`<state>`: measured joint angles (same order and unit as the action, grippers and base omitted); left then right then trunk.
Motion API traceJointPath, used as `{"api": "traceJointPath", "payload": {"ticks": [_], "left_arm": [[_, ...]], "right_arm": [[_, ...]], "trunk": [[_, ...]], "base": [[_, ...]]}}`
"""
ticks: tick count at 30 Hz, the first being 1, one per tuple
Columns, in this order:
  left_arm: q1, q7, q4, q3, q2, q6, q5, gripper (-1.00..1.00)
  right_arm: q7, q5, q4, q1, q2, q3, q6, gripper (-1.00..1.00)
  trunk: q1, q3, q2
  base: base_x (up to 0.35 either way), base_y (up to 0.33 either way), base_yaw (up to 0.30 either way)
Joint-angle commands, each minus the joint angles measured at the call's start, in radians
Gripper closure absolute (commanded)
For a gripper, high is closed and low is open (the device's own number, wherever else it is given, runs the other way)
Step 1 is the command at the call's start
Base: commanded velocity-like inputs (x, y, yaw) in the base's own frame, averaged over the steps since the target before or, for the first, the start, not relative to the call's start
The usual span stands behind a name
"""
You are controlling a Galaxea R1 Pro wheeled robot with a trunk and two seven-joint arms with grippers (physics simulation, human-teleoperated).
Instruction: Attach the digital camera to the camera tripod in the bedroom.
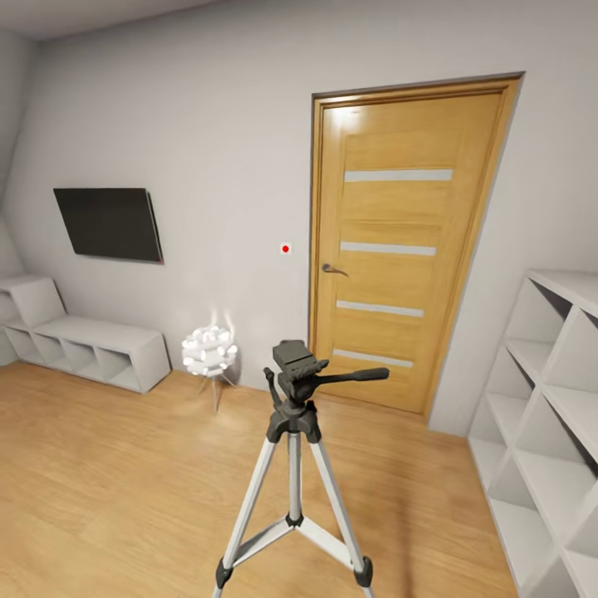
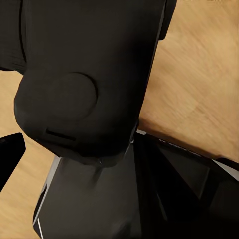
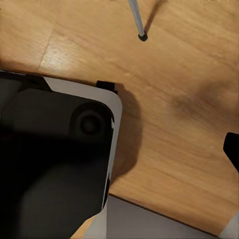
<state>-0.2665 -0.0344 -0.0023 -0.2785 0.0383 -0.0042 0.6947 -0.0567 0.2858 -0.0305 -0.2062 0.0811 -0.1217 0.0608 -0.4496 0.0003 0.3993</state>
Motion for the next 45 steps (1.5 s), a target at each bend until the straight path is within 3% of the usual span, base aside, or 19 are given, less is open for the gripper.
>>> {"api": "traceJointPath", "payload": {"ticks": [1,15,31,45], "left_arm": [[0.000,-0.001,0.001,-0.008,0.000,0.000,0.009,1.00],[0.000,-0.001,0.001,-0.008,-0.001,0.000,0.013,1.00],[0.000,-0.001,0.001,-0.010,-0.003,0.000,0.014,1.00],[0.000,-0.001,0.001,-0.008,-0.001,0.000,0.014,1.00]], "right_arm": [[-0.002,0.008,-0.003,-0.001,0.001,-0.009,0.006,-1.00],[-0.002,0.008,-0.003,-0.001,0.001,-0.009,0.007,-1.00],[-0.002,0.007,-0.003,-0.001,0.006,-0.009,0.010,-1.00],[-0.003,0.007,-0.003,-0.001,0.008,-0.008,0.014,-1.00]], "trunk": [[0.000,0.000,0.001],[0.000,0.000,0.001],[0.000,0.000,0.001],[0.000,0.000,0.001]], "base": [[0.010,-0.008,0.165],[0.002,-0.002,0.209],[0.000,-0.148,0.020],[0.000,-0.022,0.000]]}}
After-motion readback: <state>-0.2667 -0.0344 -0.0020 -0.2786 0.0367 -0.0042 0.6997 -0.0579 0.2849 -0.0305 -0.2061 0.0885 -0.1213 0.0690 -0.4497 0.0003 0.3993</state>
